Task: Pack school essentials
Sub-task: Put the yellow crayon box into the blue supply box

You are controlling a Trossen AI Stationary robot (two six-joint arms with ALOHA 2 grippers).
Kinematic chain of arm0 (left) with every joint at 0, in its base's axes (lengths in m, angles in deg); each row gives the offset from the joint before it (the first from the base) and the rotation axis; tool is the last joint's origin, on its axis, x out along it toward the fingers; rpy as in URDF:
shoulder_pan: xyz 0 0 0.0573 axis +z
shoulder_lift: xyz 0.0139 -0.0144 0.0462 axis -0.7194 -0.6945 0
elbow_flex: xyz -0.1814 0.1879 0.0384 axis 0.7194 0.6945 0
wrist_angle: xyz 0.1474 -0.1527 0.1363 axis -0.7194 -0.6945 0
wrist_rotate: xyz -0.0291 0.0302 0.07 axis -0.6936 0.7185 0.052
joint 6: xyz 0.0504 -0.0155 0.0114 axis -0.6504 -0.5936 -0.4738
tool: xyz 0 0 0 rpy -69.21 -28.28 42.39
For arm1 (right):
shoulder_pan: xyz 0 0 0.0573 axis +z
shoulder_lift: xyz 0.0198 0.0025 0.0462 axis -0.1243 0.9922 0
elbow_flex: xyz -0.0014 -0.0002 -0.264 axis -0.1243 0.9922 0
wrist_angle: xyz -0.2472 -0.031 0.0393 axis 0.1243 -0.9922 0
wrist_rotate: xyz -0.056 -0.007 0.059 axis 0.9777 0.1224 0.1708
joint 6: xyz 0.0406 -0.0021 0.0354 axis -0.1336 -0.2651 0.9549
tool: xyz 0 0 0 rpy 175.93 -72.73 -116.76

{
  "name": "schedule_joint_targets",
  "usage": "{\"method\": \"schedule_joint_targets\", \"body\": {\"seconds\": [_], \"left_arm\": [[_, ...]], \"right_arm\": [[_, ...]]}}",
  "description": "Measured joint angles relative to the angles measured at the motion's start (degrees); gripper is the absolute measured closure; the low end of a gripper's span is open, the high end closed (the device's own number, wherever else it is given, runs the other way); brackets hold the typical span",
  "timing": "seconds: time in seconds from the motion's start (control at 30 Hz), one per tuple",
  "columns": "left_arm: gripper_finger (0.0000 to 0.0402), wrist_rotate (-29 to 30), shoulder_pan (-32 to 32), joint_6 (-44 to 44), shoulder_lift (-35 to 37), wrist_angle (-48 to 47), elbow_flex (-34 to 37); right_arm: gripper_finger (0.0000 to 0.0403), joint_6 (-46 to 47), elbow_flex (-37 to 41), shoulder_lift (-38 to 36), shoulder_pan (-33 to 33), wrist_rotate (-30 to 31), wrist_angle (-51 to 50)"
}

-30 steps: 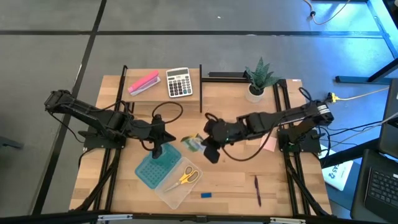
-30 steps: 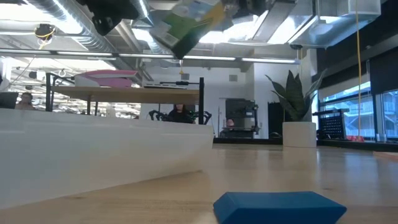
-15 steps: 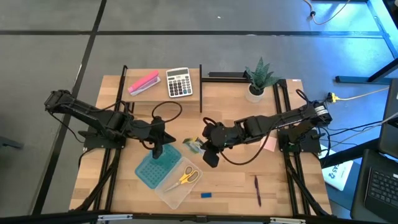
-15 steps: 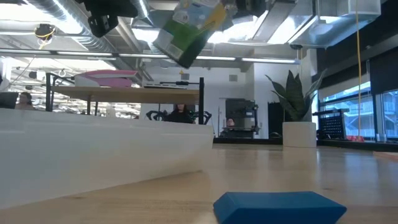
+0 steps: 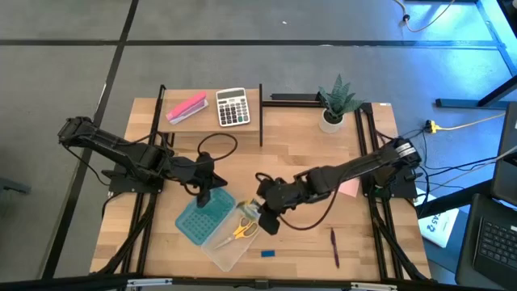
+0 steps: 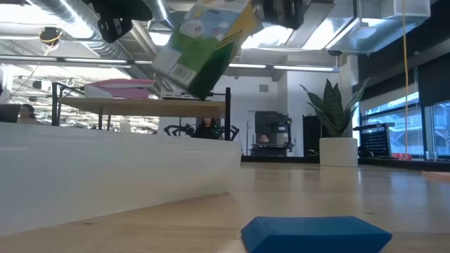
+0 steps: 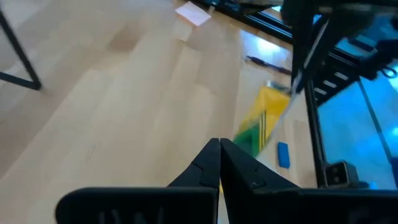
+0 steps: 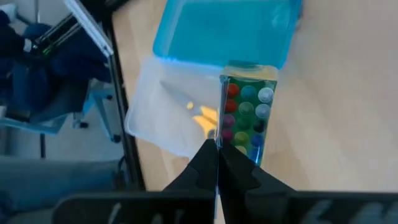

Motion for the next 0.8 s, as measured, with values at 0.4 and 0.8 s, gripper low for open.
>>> {"method": "schedule_joint_targets", "body": {"seconds": [0.4, 0.8], "left_arm": [[0.0401, -5.92, -2.27, -2.80, 0.00, -0.44, 0.00], [0.0401, -7.66, -2.84, -4.01, -1.40, 0.68, 0.57]], "right_arm": [[0.0399, 0.09, 0.04, 6.69, 0.55, -4.40, 3.64], [0.0399, 0.34, 0.04, 6.82, 0.48, -2.51, 3.46]]}}
